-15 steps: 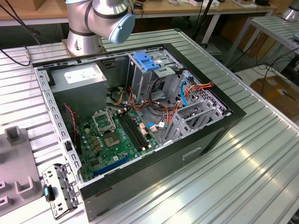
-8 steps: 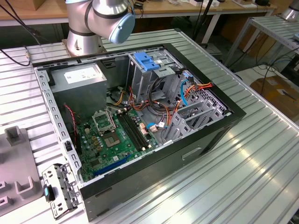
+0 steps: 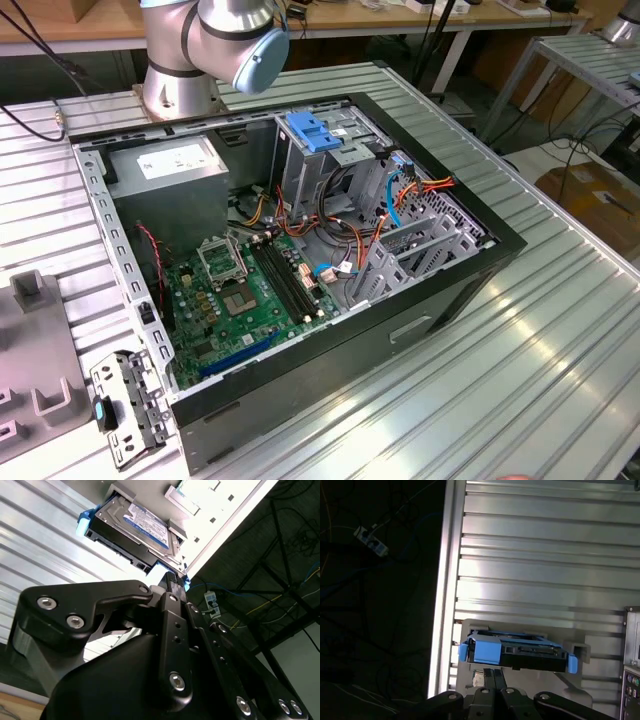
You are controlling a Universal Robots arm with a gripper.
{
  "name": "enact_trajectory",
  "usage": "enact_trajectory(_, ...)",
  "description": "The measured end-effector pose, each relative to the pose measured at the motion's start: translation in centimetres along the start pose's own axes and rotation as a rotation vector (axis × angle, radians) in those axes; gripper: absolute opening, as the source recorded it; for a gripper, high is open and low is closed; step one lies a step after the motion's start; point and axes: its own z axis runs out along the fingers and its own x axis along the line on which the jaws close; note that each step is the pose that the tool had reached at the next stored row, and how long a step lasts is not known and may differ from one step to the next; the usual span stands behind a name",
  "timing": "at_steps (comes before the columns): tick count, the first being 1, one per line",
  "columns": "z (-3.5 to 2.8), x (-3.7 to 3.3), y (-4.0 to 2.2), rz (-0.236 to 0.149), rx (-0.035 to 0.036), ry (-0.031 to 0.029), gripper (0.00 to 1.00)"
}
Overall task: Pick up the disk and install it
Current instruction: 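Pick up the disk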
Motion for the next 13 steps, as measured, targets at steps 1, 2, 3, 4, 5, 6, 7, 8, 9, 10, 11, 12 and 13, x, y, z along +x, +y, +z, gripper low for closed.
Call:
enact_trajectory(1,0.00,0.00,0.00,-0.037,0.0013,0.0007,0.11)
enact_trajectory(2,0.01,0.00,0.00,-0.059,0.0022,0.0010,0.11)
enact_trajectory(3,0.01,0.00,0.00,-0.081,0.0030,0.0015,0.11)
enact_trajectory(4,0.03,0.00,0.00,-0.132,0.0049,0.0025,0.11)
enact_trajectory(5,0.05,0.00,0.00,-0.172,0.0063,0.0031,0.11)
enact_trajectory(6,0.06,0.00,0.00,-0.205,0.0075,0.0037,0.11)
enact_trajectory(7,0.05,0.00,0.00,-0.224,0.0083,0.0041,0.11)
enact_trajectory(8,0.05,0.00,0.00,-0.243,0.0090,0.0045,0.11)
enact_trajectory(9,0.06,0.00,0.00,-0.257,0.0098,0.0048,0.11)
enact_trajectory(10,0.06,0.00,0.00,-0.275,0.0114,0.0052,0.11)
enact_trajectory(11,0.07,0.00,0.00,-0.305,0.0132,0.0059,0.11)
enact_trajectory(12,0.07,0.00,0.00,-0.323,0.0140,0.0063,0.11)
enact_trajectory(13,0.07,0.00,0.00,-0.339,0.0147,0.0066,0.11)
